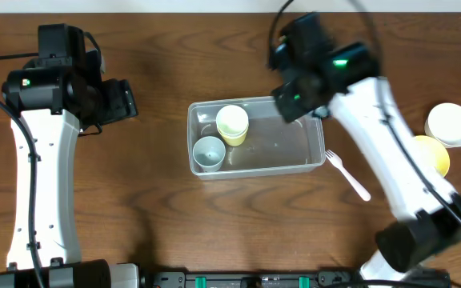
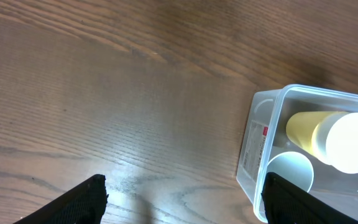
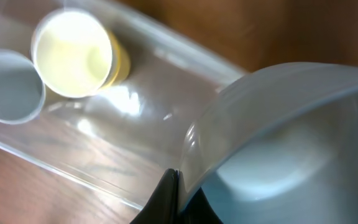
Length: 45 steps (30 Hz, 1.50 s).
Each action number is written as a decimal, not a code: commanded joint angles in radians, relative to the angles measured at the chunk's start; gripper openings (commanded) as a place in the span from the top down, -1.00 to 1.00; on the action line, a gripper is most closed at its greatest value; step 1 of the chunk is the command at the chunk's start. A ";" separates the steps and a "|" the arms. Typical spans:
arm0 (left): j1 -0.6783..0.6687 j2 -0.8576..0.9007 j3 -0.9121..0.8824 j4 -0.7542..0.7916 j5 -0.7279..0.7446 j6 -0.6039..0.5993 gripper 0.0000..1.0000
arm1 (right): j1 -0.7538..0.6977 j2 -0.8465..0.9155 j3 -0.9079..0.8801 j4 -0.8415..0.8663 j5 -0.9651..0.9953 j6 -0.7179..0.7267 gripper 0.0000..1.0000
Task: Pack container
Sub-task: 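Place the white bowl into the container's right side and release, then move the right gripper to the yellow bowl and grasp it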
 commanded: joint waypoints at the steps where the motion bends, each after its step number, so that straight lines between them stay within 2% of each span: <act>1: 0.003 0.001 -0.010 -0.006 0.000 -0.009 -0.61 | 0.040 0.053 -0.046 0.011 0.003 -0.007 0.97; 13: 0.003 0.001 -0.010 -0.006 0.000 -0.008 -0.61 | 0.054 0.261 -0.130 0.098 0.004 0.000 0.96; 15: 0.003 0.001 -0.010 -0.006 0.000 -0.009 -0.61 | 0.051 0.280 -0.130 0.103 0.004 -0.001 0.89; 17: 0.003 0.001 -0.010 -0.006 0.000 -0.009 -0.61 | 0.050 0.288 -0.130 0.112 0.004 -0.010 0.43; 18: 0.003 0.001 -0.010 -0.006 0.000 -0.009 -0.61 | 0.050 0.289 -0.130 0.116 0.004 -0.017 0.33; 25: 0.003 0.001 -0.010 -0.007 0.000 -0.009 -0.61 | 0.040 0.283 -0.106 0.107 0.015 -0.030 0.27; 30: 0.003 0.001 -0.010 -0.007 0.000 -0.009 -0.61 | -0.017 0.220 0.013 0.028 0.016 0.019 0.24; 34: 0.003 0.001 -0.010 -0.008 0.000 -0.009 -0.61 | -0.140 0.097 0.098 0.008 0.015 0.104 0.12; 36: 0.003 0.001 -0.010 -0.008 0.000 -0.009 -0.61 | -0.216 0.039 0.105 0.007 0.015 0.145 -0.11; 38: 0.003 0.001 -0.010 -0.008 0.000 -0.009 -0.61 | -0.315 -0.012 0.104 -0.008 0.015 0.182 -0.22; 43: 0.003 0.001 -0.010 -0.010 0.000 -0.008 -0.61 | -0.538 -0.034 0.098 -0.107 0.011 0.207 -0.28; 45: 0.003 0.001 -0.010 -0.011 0.000 -0.009 -0.61 | -0.618 -0.024 0.064 -0.138 0.016 0.211 -0.39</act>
